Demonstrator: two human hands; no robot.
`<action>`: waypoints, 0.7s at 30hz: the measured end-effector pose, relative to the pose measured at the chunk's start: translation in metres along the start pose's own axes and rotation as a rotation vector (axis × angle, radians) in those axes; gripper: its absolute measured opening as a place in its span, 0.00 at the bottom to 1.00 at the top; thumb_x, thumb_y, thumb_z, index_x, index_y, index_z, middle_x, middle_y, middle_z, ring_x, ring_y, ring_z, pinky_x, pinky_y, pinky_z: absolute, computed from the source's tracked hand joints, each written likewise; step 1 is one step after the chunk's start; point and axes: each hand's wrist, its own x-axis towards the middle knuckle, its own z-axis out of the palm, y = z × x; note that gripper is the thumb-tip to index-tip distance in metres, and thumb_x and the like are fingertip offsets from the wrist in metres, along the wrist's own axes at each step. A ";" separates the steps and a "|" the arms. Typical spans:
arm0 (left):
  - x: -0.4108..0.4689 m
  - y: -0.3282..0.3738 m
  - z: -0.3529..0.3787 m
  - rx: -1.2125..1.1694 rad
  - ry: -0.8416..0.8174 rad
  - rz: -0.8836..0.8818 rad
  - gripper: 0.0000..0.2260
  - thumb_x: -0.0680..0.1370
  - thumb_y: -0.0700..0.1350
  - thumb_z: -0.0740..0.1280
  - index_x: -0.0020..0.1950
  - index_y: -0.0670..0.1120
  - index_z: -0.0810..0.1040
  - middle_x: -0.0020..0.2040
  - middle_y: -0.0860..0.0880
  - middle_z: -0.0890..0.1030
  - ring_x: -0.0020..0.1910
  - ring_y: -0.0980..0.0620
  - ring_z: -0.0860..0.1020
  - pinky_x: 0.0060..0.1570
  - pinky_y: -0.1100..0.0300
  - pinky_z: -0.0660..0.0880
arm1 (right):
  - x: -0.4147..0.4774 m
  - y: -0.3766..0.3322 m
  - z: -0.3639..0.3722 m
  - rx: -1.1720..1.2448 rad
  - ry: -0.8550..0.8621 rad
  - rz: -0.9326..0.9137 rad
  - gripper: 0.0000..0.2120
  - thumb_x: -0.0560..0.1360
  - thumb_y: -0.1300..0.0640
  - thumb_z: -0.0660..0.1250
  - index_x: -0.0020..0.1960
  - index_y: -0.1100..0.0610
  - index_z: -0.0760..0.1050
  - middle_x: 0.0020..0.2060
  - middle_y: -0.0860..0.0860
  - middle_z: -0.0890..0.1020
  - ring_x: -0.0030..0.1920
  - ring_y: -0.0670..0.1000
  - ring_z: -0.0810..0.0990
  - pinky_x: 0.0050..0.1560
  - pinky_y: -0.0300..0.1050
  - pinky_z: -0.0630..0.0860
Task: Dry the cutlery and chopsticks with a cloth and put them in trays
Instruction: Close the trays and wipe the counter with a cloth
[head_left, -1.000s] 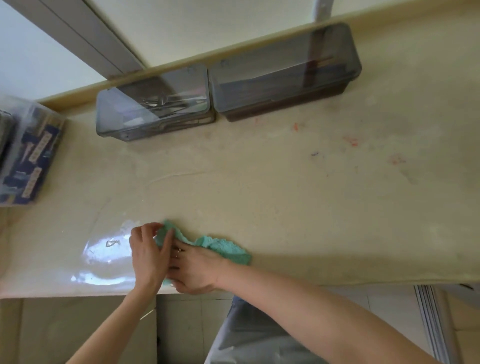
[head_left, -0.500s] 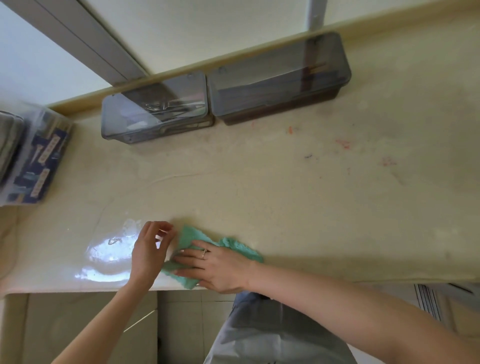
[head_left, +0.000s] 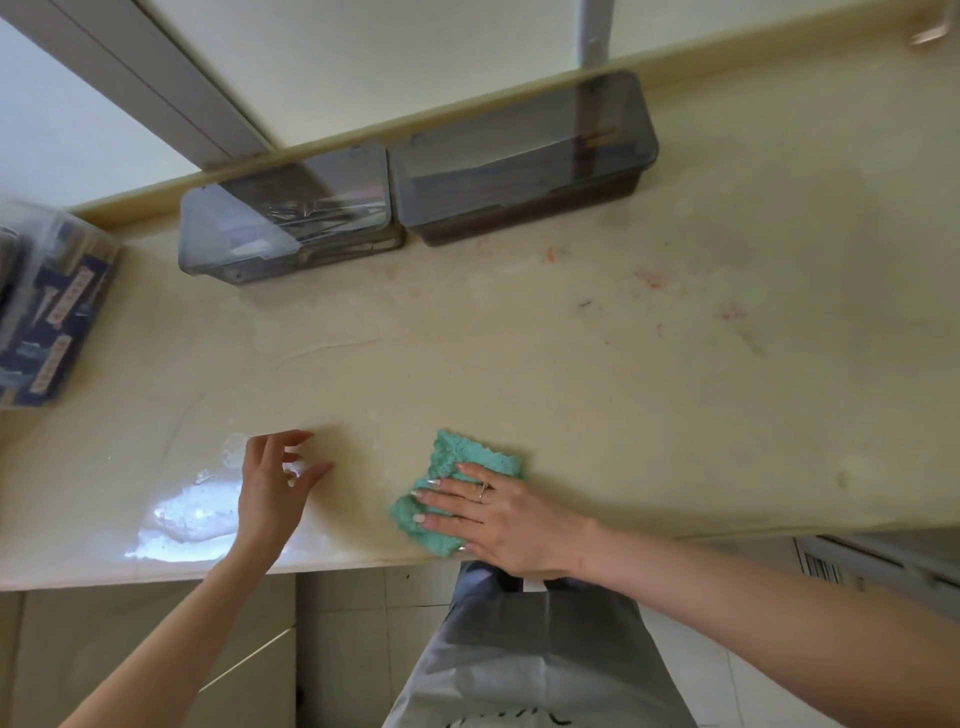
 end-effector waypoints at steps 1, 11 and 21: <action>0.000 0.001 0.000 0.003 0.003 0.002 0.17 0.71 0.39 0.73 0.58 0.43 0.75 0.54 0.50 0.68 0.47 0.47 0.75 0.44 0.61 0.75 | -0.004 0.001 -0.001 0.003 -0.003 0.009 0.24 0.81 0.48 0.50 0.76 0.51 0.58 0.74 0.49 0.62 0.75 0.50 0.57 0.75 0.52 0.49; -0.007 0.008 0.010 0.136 0.014 -0.013 0.29 0.66 0.44 0.77 0.63 0.40 0.71 0.60 0.40 0.67 0.57 0.43 0.71 0.56 0.50 0.71 | -0.054 0.022 -0.017 -0.040 -0.003 0.060 0.22 0.80 0.52 0.52 0.73 0.54 0.65 0.72 0.50 0.67 0.73 0.50 0.64 0.73 0.51 0.58; -0.018 0.023 0.023 0.384 0.070 -0.017 0.35 0.68 0.53 0.75 0.67 0.37 0.67 0.61 0.36 0.67 0.61 0.34 0.65 0.57 0.40 0.68 | -0.093 0.032 -0.034 -0.007 0.087 0.089 0.21 0.76 0.58 0.56 0.68 0.57 0.73 0.67 0.52 0.74 0.69 0.51 0.71 0.70 0.53 0.66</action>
